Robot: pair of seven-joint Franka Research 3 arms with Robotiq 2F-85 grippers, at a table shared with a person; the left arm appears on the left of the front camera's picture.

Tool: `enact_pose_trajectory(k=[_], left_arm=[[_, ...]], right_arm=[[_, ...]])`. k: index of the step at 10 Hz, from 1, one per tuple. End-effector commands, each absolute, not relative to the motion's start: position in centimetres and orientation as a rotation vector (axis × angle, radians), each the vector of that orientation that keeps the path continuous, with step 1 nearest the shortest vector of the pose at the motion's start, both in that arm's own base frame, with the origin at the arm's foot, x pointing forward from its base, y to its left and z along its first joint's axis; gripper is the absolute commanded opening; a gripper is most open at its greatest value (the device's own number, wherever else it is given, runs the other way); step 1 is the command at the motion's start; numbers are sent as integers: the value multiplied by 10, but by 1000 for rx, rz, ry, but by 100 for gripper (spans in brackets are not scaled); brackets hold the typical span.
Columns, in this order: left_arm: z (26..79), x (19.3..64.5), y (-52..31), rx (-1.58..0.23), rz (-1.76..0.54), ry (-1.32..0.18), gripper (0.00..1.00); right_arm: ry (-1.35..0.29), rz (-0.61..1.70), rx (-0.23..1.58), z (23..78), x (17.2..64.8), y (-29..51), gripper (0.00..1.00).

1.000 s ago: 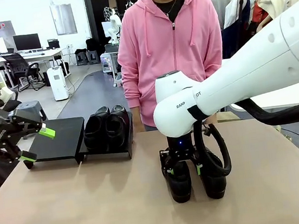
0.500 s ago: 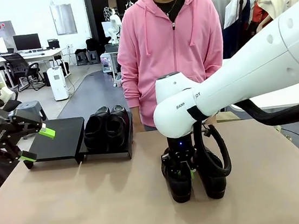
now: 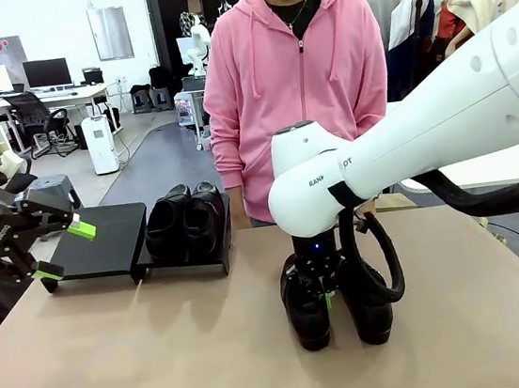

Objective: Organize the shoes by placing them on the stand.
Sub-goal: Pick up one Shoe and place it in the middle of the table.

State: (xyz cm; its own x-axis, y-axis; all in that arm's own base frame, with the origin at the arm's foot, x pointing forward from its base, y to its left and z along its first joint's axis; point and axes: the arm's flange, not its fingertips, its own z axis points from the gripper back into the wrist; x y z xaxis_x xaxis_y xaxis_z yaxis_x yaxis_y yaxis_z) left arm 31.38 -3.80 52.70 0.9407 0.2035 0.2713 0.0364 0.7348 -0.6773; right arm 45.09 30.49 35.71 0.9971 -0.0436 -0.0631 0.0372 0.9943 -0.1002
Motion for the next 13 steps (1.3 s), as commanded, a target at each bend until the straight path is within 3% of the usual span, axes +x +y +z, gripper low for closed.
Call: enact_pose_trajectory(k=[1, 4, 6, 12, 13], left_arm=[[526, 314, -39, -768, 98, -342, 100], [526, 314, -39, -768, 98, -342, 100], [526, 314, -39, -768, 98, -342, 100], [526, 314, -39, -768, 98, -342, 100], [526, 314, -39, -768, 98, -342, 100]], right_arm=[[4, 52, -90, 397, 421, 288, 0], [-15, 42, -58, 473, 329, 256, 0], [24, 49, 27, 470, 278, 247, 0], [35, 8, -2, 463, 263, 247, 0], [-19, 26, -53, 465, 260, 282, 0]])
